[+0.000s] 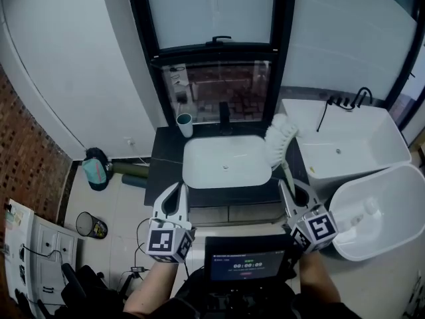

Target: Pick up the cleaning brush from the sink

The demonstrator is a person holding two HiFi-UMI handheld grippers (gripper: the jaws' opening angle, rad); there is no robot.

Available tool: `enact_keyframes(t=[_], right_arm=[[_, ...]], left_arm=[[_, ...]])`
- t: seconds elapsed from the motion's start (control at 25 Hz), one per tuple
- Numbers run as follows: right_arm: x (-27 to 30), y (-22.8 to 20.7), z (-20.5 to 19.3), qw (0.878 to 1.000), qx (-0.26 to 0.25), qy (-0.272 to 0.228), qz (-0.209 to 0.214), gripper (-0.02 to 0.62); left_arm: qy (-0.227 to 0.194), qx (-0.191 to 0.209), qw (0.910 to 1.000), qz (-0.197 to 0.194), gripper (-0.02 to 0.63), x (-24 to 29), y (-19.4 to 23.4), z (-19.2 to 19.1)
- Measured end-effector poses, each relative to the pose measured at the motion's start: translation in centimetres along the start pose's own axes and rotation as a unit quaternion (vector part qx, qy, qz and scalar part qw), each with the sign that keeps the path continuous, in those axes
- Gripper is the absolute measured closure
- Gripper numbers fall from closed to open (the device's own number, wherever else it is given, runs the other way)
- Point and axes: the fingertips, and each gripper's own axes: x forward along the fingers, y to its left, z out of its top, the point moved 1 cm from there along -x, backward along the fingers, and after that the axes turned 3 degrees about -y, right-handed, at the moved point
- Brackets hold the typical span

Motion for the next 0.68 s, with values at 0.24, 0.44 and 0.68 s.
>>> enact_keyframes(t=[0.24,0.44,0.68], right_arm=[[0.5,0.5,-0.5,1.000,0.002,-0.002,-0.003,0.594],[0.6,0.5,-0.8,1.000,0.006,0.001,-0.008,0.594],[0.8,0.5,-1.3,1.000,0.005,0.008,-0.012,0.594]], left_arm=[[0.005,-0.007,0.9999,-0.009,0.597,-0.1,0.7,-0.7],[0.010,-0.006,0.9998,-0.015,0.597,0.0,0.8,-1.2],[0.010,-0.001,0.9997,-0.022,0.597,0.2,0.7,-1.3]])
